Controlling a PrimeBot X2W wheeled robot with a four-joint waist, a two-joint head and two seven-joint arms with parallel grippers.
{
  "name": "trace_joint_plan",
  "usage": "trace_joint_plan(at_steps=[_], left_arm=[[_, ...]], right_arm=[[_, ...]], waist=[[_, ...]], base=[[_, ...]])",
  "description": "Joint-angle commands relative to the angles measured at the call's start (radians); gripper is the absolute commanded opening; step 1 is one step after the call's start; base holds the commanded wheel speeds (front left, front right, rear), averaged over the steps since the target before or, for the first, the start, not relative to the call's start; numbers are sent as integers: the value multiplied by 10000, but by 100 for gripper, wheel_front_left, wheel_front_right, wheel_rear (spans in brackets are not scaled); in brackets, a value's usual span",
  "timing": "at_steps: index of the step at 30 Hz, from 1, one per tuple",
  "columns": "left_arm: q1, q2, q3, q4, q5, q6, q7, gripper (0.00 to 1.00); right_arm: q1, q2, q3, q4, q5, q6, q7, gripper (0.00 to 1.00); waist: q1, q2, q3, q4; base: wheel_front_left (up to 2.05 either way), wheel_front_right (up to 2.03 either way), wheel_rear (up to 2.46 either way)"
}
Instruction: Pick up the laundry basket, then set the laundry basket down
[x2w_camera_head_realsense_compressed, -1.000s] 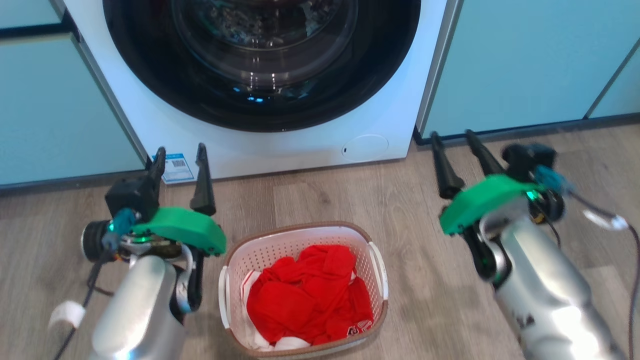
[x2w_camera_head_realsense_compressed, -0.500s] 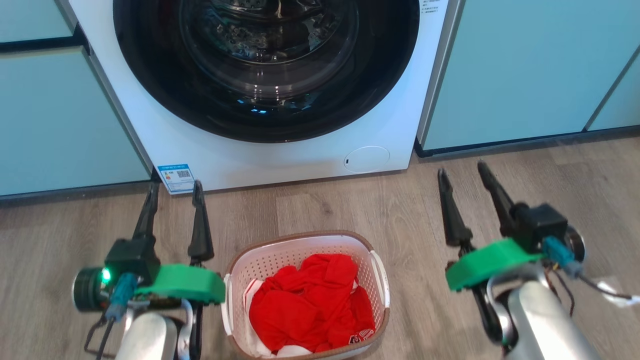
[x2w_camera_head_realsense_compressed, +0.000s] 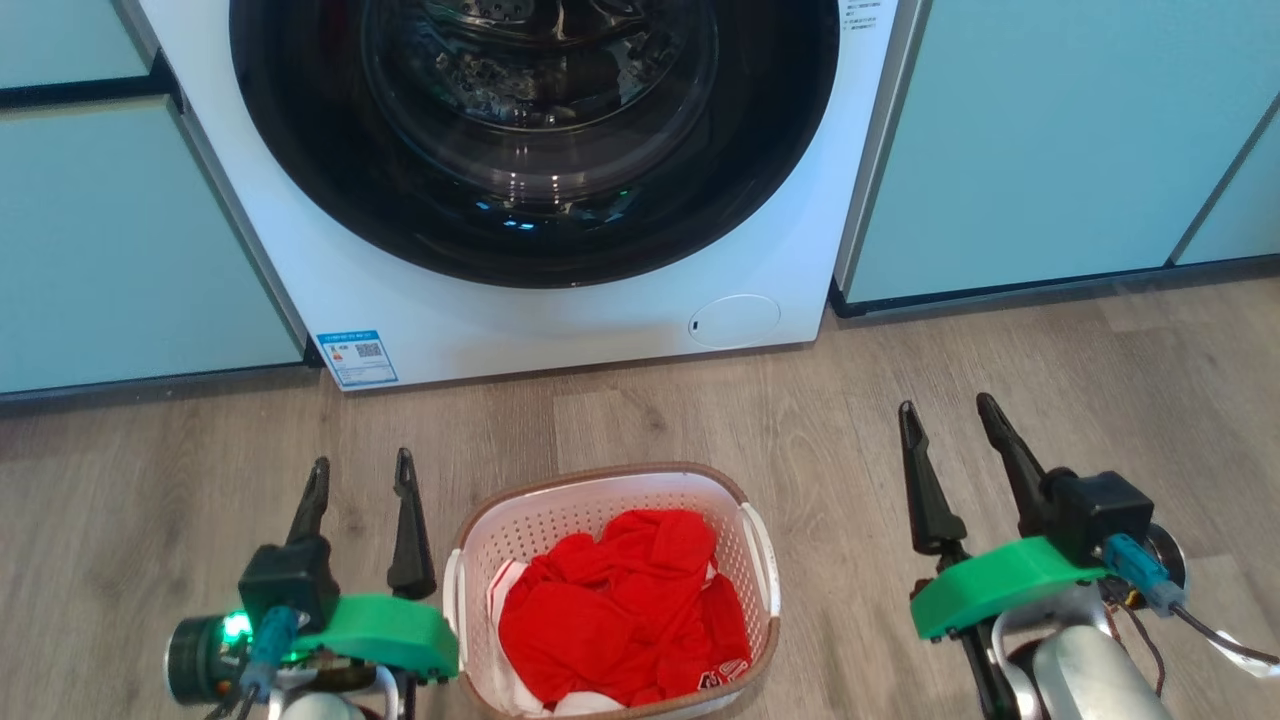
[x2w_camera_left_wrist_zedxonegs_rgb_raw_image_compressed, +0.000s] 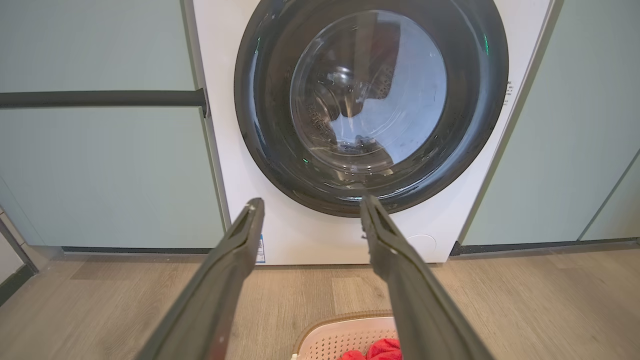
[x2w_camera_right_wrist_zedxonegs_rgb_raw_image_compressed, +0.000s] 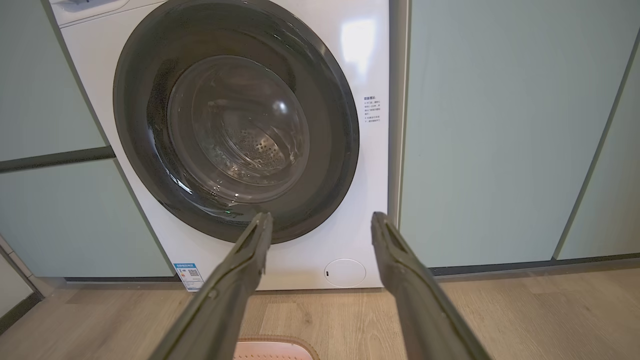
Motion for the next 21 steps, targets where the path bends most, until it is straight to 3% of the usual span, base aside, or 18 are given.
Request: trace_joint_plan(at_steps=[1, 16, 21], left_arm=[[-484, -15, 192, -369, 82, 74, -51, 100], [-487, -16, 79, -620, -280, -738, -51, 100], [-464, -16, 142, -510, -307, -794, -51, 100]], right_arm=[[-325, 81, 163, -358, 95, 69, -122, 100], [-423, 83, 52, -413, 14, 69, -122, 100], [-427, 83, 82, -407, 15, 69, -122, 100]], waist=[[1, -1, 19, 19], [1, -1, 32, 97], [1, -1, 52, 72]], base=[[0, 0, 0], [0, 0, 0], [0, 0, 0]])
